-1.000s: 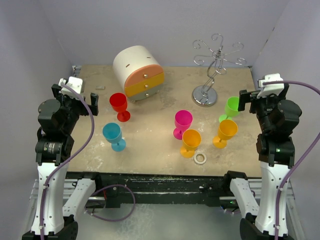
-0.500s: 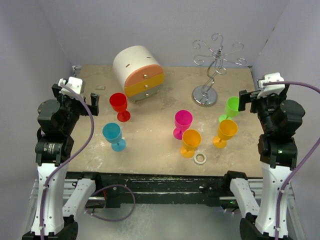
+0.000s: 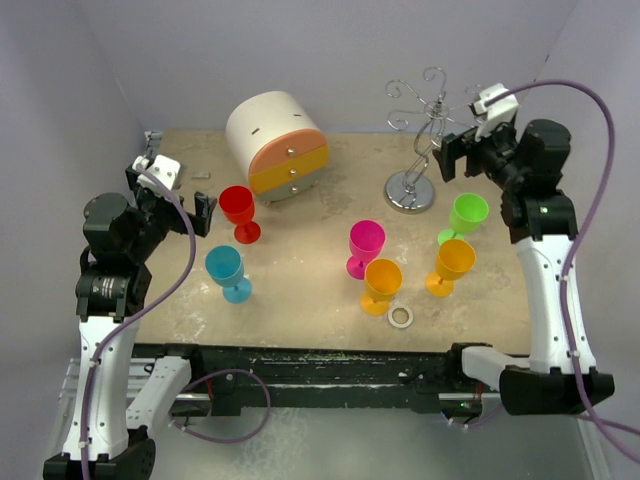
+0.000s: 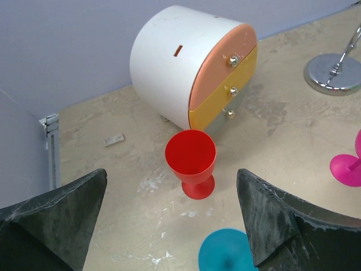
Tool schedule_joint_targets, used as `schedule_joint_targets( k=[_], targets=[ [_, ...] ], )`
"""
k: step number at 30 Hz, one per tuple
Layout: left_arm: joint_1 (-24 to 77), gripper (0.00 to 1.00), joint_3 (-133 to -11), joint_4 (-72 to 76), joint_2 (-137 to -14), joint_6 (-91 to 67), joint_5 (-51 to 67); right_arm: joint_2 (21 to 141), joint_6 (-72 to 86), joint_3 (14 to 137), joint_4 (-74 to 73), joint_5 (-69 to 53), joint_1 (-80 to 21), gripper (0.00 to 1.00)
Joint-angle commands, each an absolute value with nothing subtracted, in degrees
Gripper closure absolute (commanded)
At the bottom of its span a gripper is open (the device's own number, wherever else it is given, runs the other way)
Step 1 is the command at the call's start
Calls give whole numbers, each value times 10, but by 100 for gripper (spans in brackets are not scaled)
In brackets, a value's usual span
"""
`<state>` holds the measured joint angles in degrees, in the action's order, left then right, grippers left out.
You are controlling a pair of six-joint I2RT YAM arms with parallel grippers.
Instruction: Place the wine glass upside down on the wine glass rack
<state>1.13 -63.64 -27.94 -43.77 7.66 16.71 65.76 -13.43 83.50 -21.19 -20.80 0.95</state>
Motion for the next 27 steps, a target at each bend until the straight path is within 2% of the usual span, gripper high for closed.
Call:
schedule_joint_targets(
  k=[1, 6, 11, 18, 27],
  targets=[
    [7, 1, -627, -252, -443, 85, 195, 686, -117, 881, -147, -150, -37, 5],
    [7, 1, -623, -256, -450, 96, 219, 754, -76, 916, -98, -102, -41, 7],
    [5, 1, -621, -258, -455, 98, 247, 822, -35, 975, -76, -50, -49, 18],
    [4, 1, -625, -258, -476, 103, 242, 895, -22, 1023, -66, 25, -67, 23],
    [4, 1, -645, -269, -499, 101, 262, 933, -18, 1023, -62, 68, -70, 38]
  ],
)
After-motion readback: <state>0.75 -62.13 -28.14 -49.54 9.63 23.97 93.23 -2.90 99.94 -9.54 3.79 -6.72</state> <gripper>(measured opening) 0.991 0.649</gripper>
